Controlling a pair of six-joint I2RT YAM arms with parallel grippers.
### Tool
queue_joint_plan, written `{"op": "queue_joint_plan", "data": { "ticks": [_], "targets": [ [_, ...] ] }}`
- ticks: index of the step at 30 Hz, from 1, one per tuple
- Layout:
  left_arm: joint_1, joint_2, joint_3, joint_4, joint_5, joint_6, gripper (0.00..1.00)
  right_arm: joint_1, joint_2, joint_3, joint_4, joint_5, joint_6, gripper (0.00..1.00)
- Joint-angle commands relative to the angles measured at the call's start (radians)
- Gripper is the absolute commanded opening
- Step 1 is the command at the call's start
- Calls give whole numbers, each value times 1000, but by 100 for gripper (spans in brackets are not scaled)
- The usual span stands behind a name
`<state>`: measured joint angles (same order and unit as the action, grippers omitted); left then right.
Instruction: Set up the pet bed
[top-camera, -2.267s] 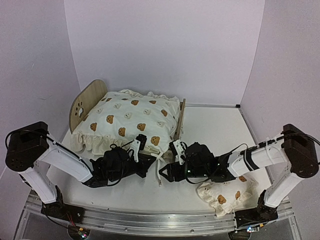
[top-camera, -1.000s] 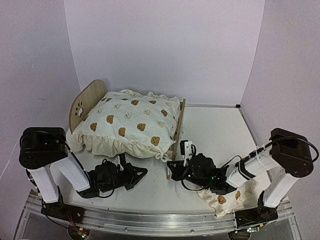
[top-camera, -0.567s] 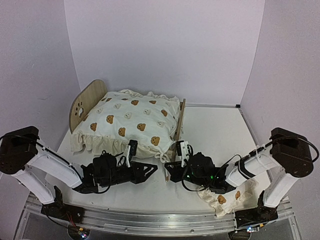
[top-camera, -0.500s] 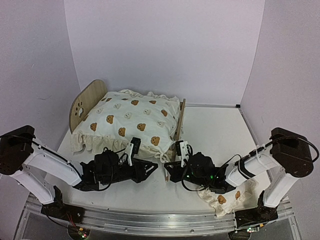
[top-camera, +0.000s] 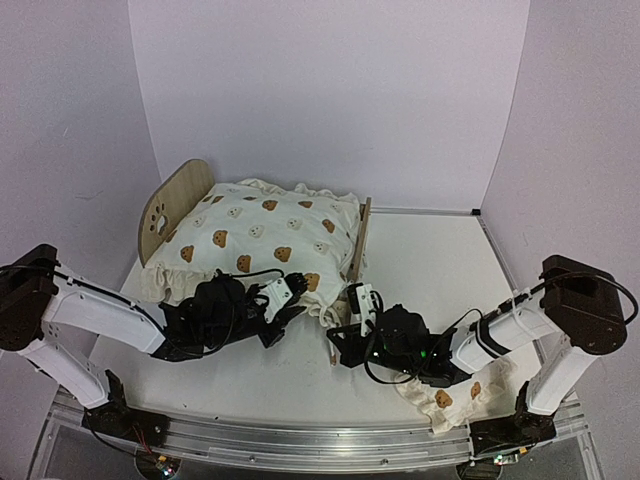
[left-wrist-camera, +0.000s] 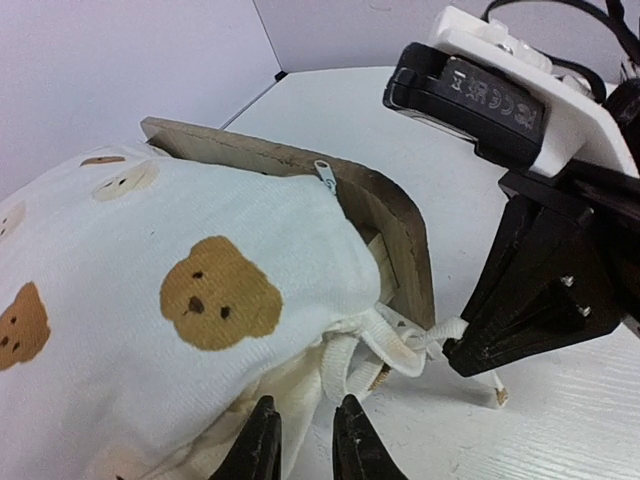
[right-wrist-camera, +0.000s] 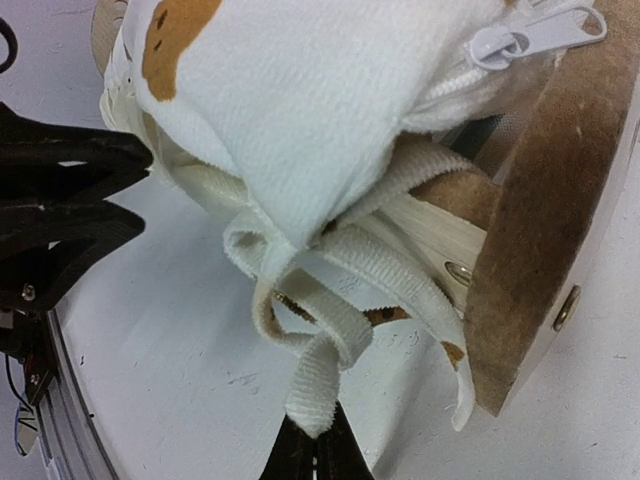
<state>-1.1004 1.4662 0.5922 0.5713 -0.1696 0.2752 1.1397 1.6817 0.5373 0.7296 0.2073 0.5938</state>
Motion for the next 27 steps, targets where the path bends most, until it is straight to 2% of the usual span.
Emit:
{"op": "queue_joint_plan", "data": {
  "ticks": [1, 10, 18, 21, 24, 25, 27],
  "targets": [
    [10, 62, 89, 14, 49, 187, 20, 0, -28, 37, 27, -10, -21, 0],
    [39, 167, 158, 7, 131, 202, 19, -1, -39, 35, 27, -10, -24, 0],
    [43, 213, 188, 1, 59, 226, 17, 0, -44, 35, 28, -14, -23, 0],
    [43, 218, 194, 2, 22, 212, 12, -1, -38, 40, 30, -17, -16, 0],
    [42, 196, 190, 10, -33, 117, 5, -1, -32, 40, 29, -9, -6, 0],
    [41, 178, 187, 9, -55, 40, 1, -1, -31, 36, 26, 0, 4, 0],
    [26, 130, 161, 8, -129, -200, 0, -1, -34, 29, 6, 26, 40, 0]
  ]
}}
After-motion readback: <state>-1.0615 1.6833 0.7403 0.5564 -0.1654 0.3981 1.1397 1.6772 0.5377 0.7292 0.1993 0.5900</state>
